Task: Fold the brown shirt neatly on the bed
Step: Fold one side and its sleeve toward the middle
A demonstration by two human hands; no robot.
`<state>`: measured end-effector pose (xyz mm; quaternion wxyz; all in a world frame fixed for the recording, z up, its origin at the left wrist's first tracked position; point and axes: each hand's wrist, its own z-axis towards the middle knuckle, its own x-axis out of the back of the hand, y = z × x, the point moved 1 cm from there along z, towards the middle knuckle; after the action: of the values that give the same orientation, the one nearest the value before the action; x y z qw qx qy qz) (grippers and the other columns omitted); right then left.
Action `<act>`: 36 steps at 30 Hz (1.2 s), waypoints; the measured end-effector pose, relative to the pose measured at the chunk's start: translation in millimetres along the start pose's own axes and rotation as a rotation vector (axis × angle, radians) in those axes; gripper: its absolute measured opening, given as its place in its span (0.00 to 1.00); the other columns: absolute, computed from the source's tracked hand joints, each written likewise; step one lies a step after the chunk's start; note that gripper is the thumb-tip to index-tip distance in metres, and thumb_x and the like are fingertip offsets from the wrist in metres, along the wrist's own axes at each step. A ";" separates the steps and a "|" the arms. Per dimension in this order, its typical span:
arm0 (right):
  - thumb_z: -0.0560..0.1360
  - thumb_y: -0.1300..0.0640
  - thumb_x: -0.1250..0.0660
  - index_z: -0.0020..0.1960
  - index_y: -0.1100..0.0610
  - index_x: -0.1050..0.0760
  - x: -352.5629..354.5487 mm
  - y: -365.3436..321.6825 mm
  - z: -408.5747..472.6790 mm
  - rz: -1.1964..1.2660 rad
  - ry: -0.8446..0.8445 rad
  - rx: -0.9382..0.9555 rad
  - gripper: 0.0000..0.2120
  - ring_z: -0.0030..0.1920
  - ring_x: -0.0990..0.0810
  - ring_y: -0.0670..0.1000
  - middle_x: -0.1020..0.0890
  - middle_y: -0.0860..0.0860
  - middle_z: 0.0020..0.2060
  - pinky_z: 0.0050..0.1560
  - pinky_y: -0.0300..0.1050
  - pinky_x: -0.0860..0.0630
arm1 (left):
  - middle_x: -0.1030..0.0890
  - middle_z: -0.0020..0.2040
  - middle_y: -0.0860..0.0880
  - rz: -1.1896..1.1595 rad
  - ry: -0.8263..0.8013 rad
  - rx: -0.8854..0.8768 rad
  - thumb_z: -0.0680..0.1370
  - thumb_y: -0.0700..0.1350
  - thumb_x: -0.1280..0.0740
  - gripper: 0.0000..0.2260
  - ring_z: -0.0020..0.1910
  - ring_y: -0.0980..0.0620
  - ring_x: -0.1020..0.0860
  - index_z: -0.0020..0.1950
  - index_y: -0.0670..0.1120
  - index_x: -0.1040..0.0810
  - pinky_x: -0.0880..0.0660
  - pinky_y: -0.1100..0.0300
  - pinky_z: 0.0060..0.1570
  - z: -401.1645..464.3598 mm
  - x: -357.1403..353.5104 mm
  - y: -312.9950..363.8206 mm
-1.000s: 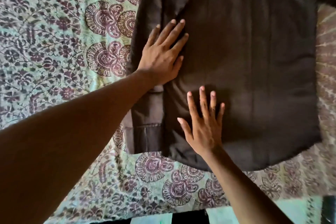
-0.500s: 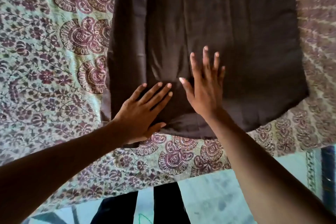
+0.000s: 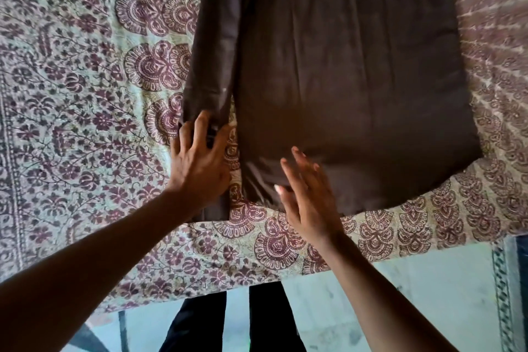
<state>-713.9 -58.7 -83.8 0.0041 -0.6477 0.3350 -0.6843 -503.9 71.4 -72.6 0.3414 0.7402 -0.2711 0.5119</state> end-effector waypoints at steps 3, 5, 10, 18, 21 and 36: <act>0.82 0.54 0.35 0.69 0.60 0.23 2.5 -15.9 48.6 0.079 0.103 -0.034 0.18 0.66 0.20 0.57 0.20 0.56 0.68 0.62 0.59 0.21 | 0.29 0.68 0.40 -0.263 0.030 0.092 0.73 0.34 0.36 0.28 0.60 0.35 0.27 0.73 0.45 0.33 0.19 0.35 0.50 1.7 15.5 -18.5; 0.82 0.55 0.35 0.68 0.60 0.22 2.6 -32.0 82.6 0.183 0.093 -0.079 0.17 0.62 0.18 0.55 0.18 0.55 0.64 0.60 0.57 0.20 | 0.23 0.61 0.41 -0.452 0.129 0.231 0.74 0.30 0.39 0.25 0.51 0.44 0.23 0.71 0.42 0.29 0.19 0.55 0.42 12.4 36.6 -33.4; 0.81 0.59 0.33 0.68 0.58 0.22 -3.1 -76.5 158.9 0.449 0.069 -0.249 0.16 0.52 0.16 0.45 0.17 0.51 0.60 0.53 0.44 0.17 | 0.15 0.53 0.43 -0.849 0.358 0.684 0.69 0.34 0.35 0.24 0.48 0.45 0.18 0.63 0.46 0.18 0.26 0.63 0.38 46.4 83.6 -113.8; 0.78 0.49 0.30 0.66 0.54 0.21 -13.4 -132.1 270.6 0.666 0.000 -0.479 0.19 0.55 0.14 0.54 0.16 0.55 0.61 0.59 0.54 0.18 | 0.20 0.63 0.44 -0.680 0.306 0.621 0.70 0.37 0.27 0.33 0.61 0.43 0.22 0.76 0.47 0.29 0.24 0.48 0.60 80.5 131.1 -194.5; 0.72 0.45 0.31 0.68 0.45 0.23 -28.3 -140.3 303.1 0.779 0.050 -0.535 0.24 0.49 0.13 0.52 0.13 0.51 0.53 0.55 0.61 0.17 | 0.21 0.65 0.41 -0.660 0.327 0.647 0.69 0.37 0.30 0.34 0.64 0.40 0.23 0.77 0.46 0.30 0.25 0.44 0.64 86.5 127.0 -217.4; 0.81 0.62 0.31 0.55 0.59 0.19 -44.7 -193.9 399.6 1.257 0.024 -0.808 0.04 0.59 0.20 0.58 0.18 0.54 0.49 0.49 0.47 0.19 | 0.17 0.52 0.46 -0.591 0.594 0.788 0.74 0.43 0.25 0.09 0.49 0.48 0.24 0.53 0.46 0.19 0.35 0.60 0.49 144.0 157.1 -287.0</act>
<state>-268.4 -69.7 -58.8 0.1526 -0.2776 0.8675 -0.3835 -154.3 128.4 -24.8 0.2301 0.6802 0.2662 0.6430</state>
